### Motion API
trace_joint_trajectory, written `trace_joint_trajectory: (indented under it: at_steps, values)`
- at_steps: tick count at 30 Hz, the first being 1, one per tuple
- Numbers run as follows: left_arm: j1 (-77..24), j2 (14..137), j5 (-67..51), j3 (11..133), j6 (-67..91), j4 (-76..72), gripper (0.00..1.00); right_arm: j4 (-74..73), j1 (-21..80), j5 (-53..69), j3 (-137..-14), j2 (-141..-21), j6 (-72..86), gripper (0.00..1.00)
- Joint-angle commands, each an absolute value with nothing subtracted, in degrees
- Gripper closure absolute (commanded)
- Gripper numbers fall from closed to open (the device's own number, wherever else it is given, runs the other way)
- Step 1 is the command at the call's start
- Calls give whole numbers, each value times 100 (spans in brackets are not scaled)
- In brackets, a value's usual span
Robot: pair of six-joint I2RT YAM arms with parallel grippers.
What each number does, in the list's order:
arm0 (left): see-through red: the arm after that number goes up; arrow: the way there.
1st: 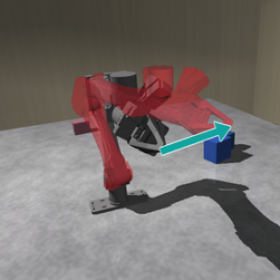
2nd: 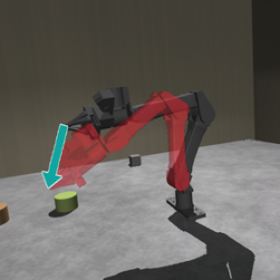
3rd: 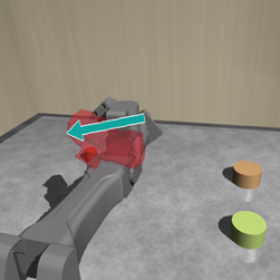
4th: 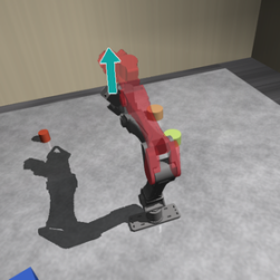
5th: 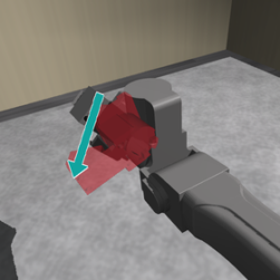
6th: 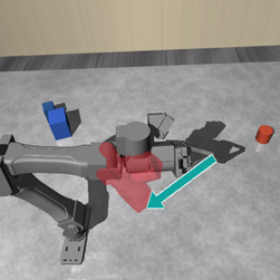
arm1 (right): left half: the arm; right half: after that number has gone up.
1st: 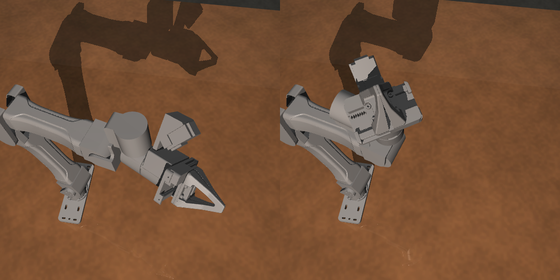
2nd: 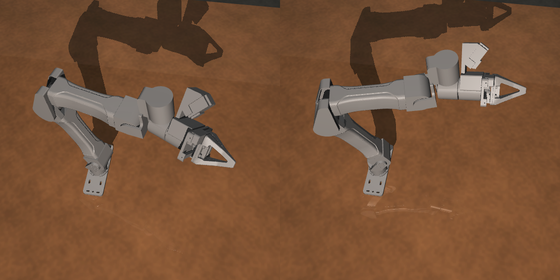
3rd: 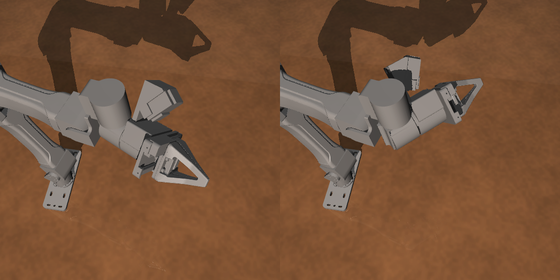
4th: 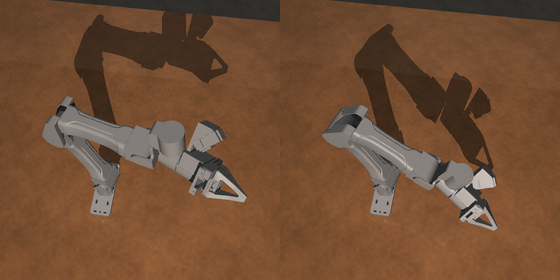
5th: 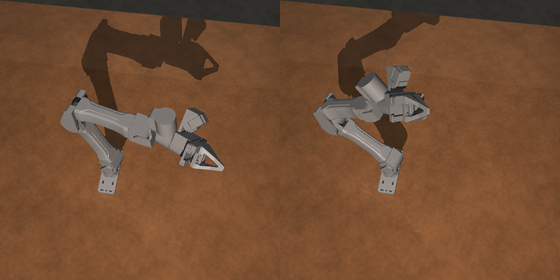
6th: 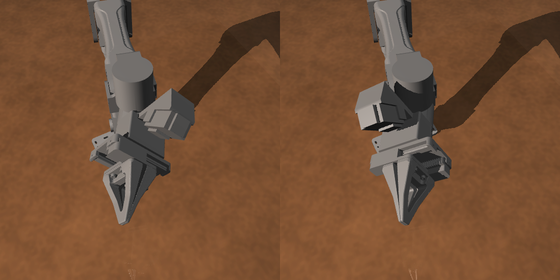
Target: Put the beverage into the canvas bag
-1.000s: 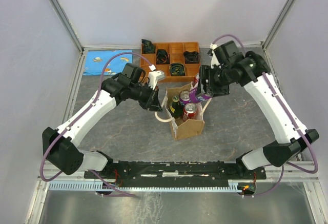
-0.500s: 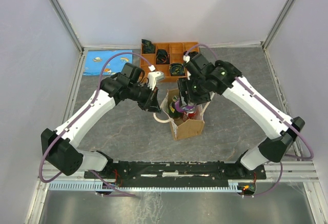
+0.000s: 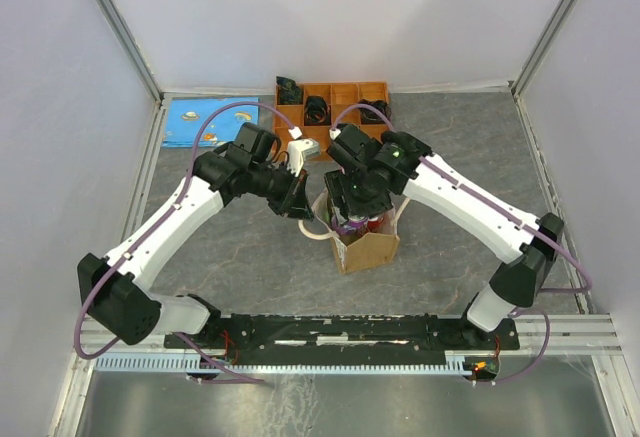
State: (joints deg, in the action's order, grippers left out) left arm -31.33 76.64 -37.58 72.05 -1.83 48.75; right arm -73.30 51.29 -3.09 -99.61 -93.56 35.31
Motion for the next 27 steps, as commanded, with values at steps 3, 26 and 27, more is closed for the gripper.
trace_joint_trajectory:
  at_steps: [3, 26, 27]
  values:
    - [-3164, 7368, -4041, 7358, -456, 4928, 91, -7407, 5219, -571, -10182, -9430, 3689, 100]
    - [-3163, 7271, -4174, 7186, -597, 4928, 92, -6232, 5290, -312, -8850, -9847, 4102, 100]
    - [-3164, 7270, -4175, 7181, -604, 4931, 92, -6192, 5287, -347, -8847, -9880, 4111, 100]
